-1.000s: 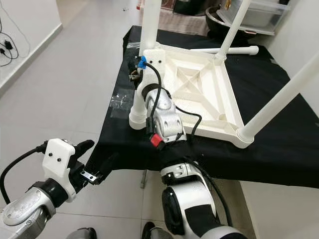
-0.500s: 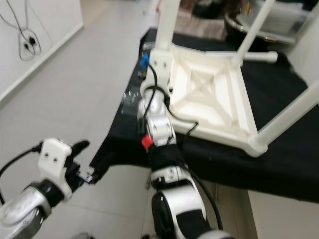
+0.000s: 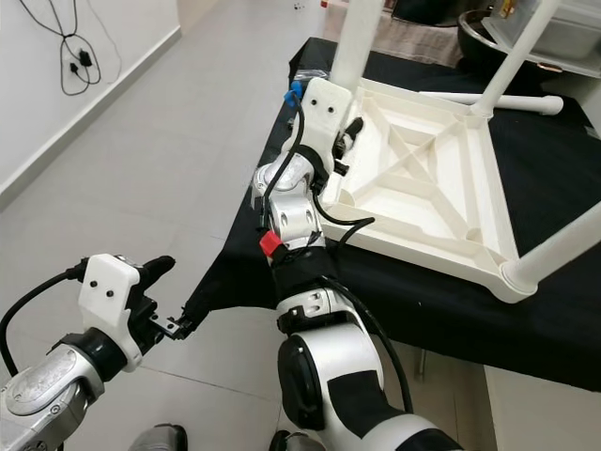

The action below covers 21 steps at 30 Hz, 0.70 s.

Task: Building children table

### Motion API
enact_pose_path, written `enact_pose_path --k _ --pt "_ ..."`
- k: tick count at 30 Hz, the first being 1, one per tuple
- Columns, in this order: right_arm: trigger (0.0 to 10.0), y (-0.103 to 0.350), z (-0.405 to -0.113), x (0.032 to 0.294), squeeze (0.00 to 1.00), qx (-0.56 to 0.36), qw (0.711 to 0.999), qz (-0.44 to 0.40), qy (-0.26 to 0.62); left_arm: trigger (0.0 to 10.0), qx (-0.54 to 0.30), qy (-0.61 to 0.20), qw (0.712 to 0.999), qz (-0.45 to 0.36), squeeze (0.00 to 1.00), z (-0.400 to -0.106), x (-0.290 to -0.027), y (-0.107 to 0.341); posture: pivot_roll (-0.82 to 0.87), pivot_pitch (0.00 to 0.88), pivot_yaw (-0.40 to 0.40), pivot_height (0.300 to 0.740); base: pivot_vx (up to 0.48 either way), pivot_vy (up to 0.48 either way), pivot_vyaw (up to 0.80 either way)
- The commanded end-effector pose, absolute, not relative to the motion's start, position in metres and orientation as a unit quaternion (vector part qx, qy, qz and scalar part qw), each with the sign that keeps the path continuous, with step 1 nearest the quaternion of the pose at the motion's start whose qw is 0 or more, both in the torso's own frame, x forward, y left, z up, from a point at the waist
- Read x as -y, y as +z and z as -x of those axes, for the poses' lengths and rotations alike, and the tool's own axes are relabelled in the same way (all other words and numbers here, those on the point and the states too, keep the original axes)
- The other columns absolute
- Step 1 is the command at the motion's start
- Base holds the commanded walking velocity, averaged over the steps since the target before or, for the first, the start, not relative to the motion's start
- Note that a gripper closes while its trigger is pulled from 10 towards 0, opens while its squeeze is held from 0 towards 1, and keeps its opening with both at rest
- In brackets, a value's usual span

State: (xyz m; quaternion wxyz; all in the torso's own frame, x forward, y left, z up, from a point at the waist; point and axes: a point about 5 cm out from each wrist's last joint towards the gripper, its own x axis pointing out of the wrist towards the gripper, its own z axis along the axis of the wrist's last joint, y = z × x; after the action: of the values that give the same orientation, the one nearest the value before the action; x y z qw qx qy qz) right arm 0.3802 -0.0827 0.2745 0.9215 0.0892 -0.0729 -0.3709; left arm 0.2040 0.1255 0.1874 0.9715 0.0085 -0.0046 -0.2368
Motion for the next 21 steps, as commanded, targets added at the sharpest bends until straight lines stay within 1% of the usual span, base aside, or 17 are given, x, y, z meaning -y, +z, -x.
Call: enact_pose_path --k 1,4,6,9,11,14,21 --pt "10.0 0.24 -0.379 0.101 0.0 -0.001 0.895 -0.084 -0.438 10.0 0.003 -0.24 0.971 -0.004 0.0 -0.202 -0.122 0.186 0.16 0.22 -0.148 0.74 0.0 0.0 0.0" --pt "10.0 0.242 -0.376 0.097 0.0 -0.011 0.878 -0.096 -0.469 10.0 0.002 -0.241 0.971 -0.002 0.0 -0.201 -0.121 0.185 0.16 0.22 -0.147 0.74 0.0 0.0 0.0" --pt "10.0 0.241 -0.375 0.094 0.0 -0.022 0.873 -0.109 -0.474 10.0 0.002 -0.242 0.97 -0.003 0.0 -0.201 -0.121 0.185 0.16 0.218 -0.146 0.74 0.0 0.0 0.0" --pt "10.0 0.242 -0.375 0.092 0.0 -0.024 0.871 -0.108 -0.479 10.0 0.002 -0.242 0.97 -0.003 0.0 -0.201 -0.121 0.184 0.17 0.214 -0.148 0.74 0.0 0.0 0.0" --pt "10.0 0.241 -0.376 0.09 0.0 -0.031 0.87 -0.108 -0.479 10.0 0.002 -0.243 0.97 -0.002 0.0 -0.201 -0.12 0.184 0.17 0.212 -0.148 0.74 0.0 0.0 0.0" --pt "10.0 0.242 -0.379 0.085 0.0 -0.033 0.881 -0.119 -0.457 10.0 0.003 -0.246 0.969 -0.002 0.0 -0.2 -0.119 0.185 0.17 0.203 -0.15 0.74 0.0 0.0 0.0" --pt "10.0 0.244 -0.382 0.083 0.0 -0.027 0.887 -0.12 -0.445 10.0 0.004 -0.245 0.969 -0.004 0.0 -0.201 -0.119 0.184 0.17 0.201 -0.153 0.74 0.0 0.0 0.0"
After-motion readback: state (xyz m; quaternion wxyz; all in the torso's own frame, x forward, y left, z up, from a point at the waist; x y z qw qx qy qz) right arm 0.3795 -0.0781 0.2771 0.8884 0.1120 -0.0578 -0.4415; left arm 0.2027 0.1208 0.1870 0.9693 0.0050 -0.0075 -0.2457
